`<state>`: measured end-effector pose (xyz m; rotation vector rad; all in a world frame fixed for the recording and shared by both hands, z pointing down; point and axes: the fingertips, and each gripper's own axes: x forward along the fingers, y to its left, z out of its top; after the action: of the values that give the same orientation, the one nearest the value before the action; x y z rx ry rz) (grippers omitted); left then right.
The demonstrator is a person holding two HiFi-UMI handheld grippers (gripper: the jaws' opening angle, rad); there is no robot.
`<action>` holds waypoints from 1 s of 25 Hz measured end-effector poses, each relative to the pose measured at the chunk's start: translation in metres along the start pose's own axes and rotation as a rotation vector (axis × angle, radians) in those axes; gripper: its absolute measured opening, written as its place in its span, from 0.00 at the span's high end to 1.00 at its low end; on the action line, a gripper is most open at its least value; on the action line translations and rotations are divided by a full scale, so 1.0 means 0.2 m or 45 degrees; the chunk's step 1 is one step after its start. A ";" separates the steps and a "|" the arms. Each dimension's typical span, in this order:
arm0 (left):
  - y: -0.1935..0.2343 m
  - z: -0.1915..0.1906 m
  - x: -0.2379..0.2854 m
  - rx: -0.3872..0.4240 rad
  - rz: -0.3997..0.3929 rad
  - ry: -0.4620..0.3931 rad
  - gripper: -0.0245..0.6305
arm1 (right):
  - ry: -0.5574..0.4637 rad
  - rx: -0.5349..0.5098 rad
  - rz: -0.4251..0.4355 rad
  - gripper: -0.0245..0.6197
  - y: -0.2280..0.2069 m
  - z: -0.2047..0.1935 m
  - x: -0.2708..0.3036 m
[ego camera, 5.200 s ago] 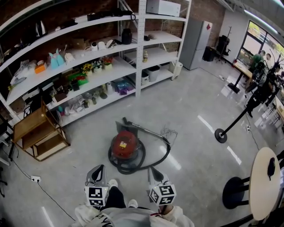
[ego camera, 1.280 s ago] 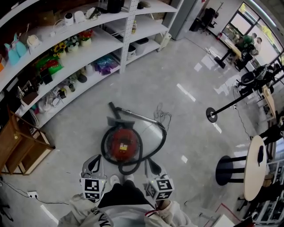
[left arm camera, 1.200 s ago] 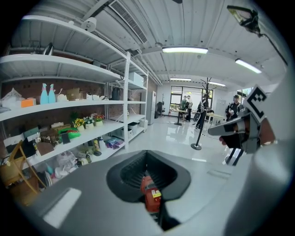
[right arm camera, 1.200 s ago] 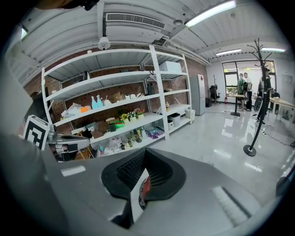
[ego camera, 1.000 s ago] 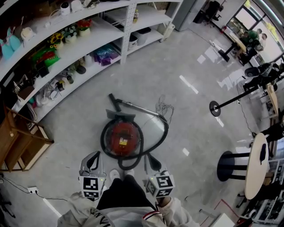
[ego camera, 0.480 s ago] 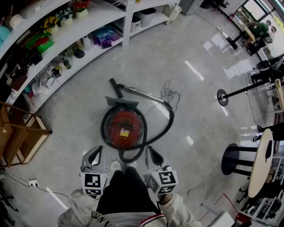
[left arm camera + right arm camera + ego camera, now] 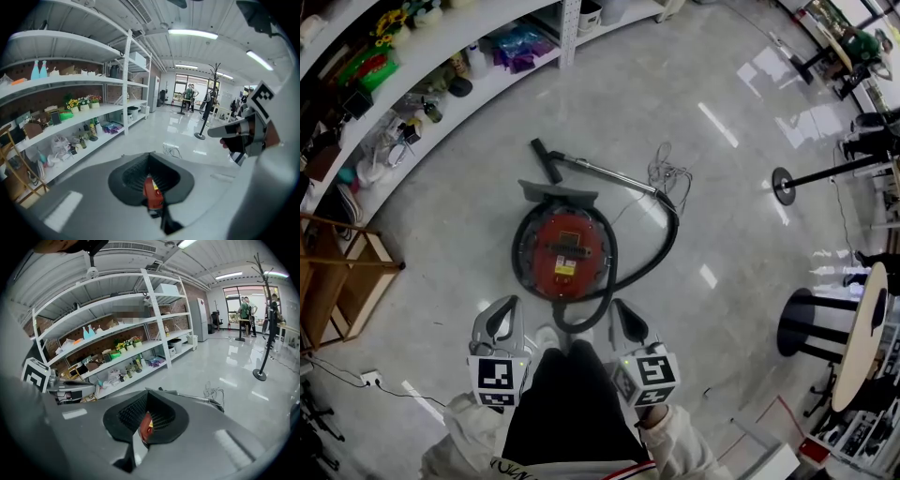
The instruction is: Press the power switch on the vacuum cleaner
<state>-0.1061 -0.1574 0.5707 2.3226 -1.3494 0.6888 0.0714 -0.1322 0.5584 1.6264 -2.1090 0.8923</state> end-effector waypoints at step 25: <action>0.02 -0.40 0.32 -0.095 0.004 0.094 0.96 | 0.162 -0.007 0.036 0.96 -0.03 -0.42 0.40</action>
<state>-0.1000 -0.1603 0.6737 2.2161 -1.3236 0.7057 0.0443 -0.1378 0.6723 1.4989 -2.0510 0.9708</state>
